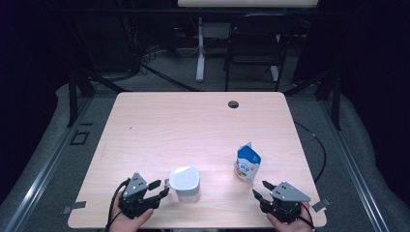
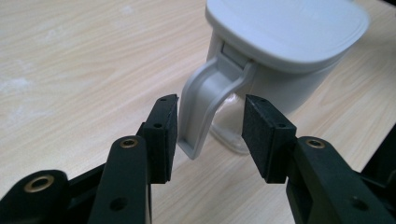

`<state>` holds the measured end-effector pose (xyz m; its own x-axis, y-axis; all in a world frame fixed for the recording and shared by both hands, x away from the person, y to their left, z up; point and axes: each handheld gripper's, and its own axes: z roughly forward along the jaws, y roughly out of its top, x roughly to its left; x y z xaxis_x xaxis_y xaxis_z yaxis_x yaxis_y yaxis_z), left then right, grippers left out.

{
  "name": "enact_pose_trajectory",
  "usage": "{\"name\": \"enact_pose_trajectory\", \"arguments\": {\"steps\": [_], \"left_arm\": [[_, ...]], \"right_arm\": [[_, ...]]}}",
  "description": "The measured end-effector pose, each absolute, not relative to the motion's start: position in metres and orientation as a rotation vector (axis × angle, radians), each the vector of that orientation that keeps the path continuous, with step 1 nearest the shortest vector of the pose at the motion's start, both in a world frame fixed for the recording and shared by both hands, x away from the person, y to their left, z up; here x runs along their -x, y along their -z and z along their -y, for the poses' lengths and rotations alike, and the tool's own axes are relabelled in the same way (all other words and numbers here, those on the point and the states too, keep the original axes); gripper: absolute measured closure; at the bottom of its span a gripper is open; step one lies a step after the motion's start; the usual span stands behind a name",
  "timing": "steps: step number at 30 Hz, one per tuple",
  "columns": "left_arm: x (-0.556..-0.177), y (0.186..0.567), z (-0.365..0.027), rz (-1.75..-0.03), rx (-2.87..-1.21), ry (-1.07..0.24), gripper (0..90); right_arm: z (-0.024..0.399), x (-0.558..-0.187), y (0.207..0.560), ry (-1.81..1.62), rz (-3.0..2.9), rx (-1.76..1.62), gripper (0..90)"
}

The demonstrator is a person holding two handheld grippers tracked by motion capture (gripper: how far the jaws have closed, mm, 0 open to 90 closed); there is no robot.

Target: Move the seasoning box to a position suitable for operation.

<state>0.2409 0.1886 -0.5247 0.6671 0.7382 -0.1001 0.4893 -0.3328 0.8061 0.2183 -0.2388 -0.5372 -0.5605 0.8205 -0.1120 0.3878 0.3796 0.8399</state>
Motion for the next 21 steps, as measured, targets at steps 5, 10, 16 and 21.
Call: {"name": "enact_pose_trajectory", "arguments": {"steps": [5,10,16,21], "left_arm": [[-0.24,0.516,-0.194,-0.946,-1.976,-0.378,56.5],[-0.242,0.513,-0.199,-0.956,-1.948,-0.376,60.4],[-0.245,0.511,-0.202,-0.939,-1.935,-0.371,62.0],[-0.248,0.508,-0.2,-0.937,-1.933,-0.377,62.1]], "right_arm": [[0.232,-0.216,0.536,-1.083,-2.14,-1.003,56.0],[0.227,-0.215,0.533,-1.09,-2.154,-0.989,61.1],[0.221,-0.215,0.531,-1.126,-2.186,-0.976,67.4],[0.212,-0.216,0.527,-1.141,-2.198,-0.958,70.0]]}}
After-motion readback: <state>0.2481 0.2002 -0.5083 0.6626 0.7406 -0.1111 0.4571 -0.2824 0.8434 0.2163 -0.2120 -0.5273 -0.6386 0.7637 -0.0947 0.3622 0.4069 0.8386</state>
